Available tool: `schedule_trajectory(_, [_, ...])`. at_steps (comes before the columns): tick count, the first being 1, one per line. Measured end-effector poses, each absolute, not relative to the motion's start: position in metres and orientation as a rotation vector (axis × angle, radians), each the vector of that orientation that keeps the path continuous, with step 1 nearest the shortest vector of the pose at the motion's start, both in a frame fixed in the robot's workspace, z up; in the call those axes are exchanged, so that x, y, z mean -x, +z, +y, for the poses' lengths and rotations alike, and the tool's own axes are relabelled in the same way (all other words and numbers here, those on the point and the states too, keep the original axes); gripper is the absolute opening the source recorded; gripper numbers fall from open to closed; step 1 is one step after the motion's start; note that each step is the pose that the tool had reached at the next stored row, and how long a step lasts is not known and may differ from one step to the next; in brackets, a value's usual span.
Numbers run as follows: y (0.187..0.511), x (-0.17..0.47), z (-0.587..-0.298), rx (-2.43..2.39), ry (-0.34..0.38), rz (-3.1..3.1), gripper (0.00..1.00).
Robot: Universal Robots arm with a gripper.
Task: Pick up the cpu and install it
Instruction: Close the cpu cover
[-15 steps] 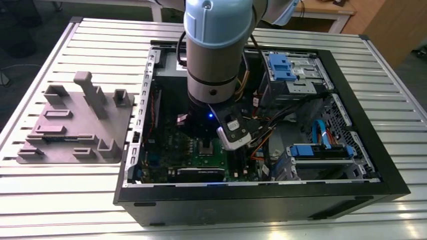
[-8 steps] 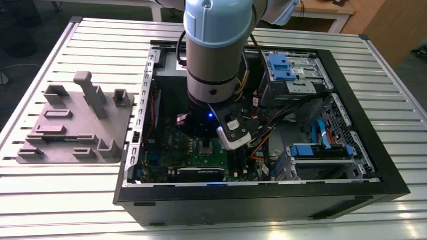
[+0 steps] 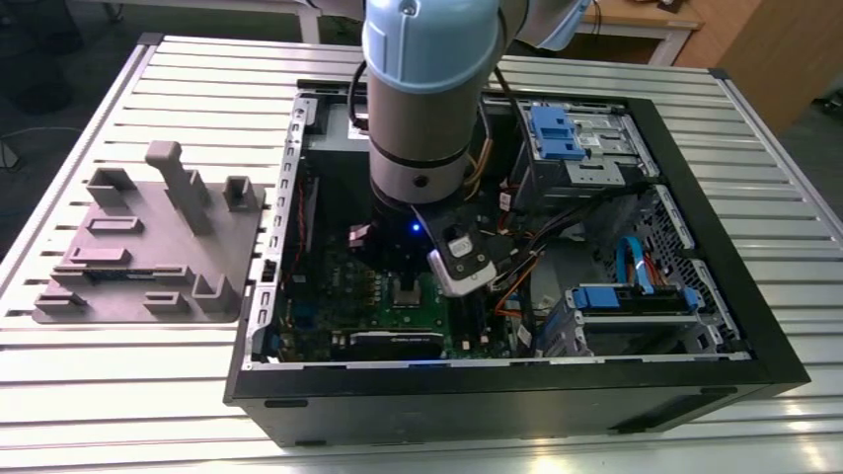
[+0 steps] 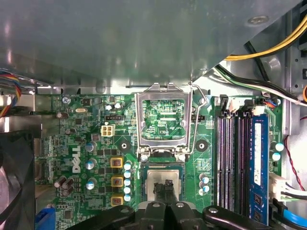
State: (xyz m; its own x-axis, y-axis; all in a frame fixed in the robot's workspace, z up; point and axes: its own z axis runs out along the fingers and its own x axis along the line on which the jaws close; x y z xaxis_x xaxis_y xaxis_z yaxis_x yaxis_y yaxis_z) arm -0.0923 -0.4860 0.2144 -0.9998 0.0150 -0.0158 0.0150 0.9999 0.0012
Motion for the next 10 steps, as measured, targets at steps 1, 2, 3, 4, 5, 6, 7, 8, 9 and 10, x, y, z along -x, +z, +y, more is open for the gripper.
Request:
schedule_trajectory(1, [0.217,0.092,-0.486,-0.024,0.002,3.125,0.10])
schedule_trajectory(2, [0.220,0.092,-0.486,-0.024,0.003,3.125,0.10])
schedule_trajectory(3, [0.223,0.093,-0.486,-0.024,0.002,3.125,0.10])
schedule_trajectory(4, [0.226,0.093,-0.486,-0.024,0.002,3.124,0.10])
schedule_trajectory(5, [0.230,0.093,-0.486,-0.024,0.002,3.124,0.10])
schedule_trajectory(6, [0.233,0.093,-0.486,-0.024,0.003,3.123,0.10])
schedule_trajectory(7, [0.236,0.093,-0.486,-0.024,0.003,3.123,0.10])
schedule_trajectory(8, [0.239,0.093,-0.486,-0.024,0.002,3.123,0.10])
schedule_trajectory(9, [0.243,0.093,-0.486,-0.024,0.003,3.123,0.10])
schedule_trajectory(10, [0.247,0.093,-0.486,-0.024,0.002,3.123,0.10])
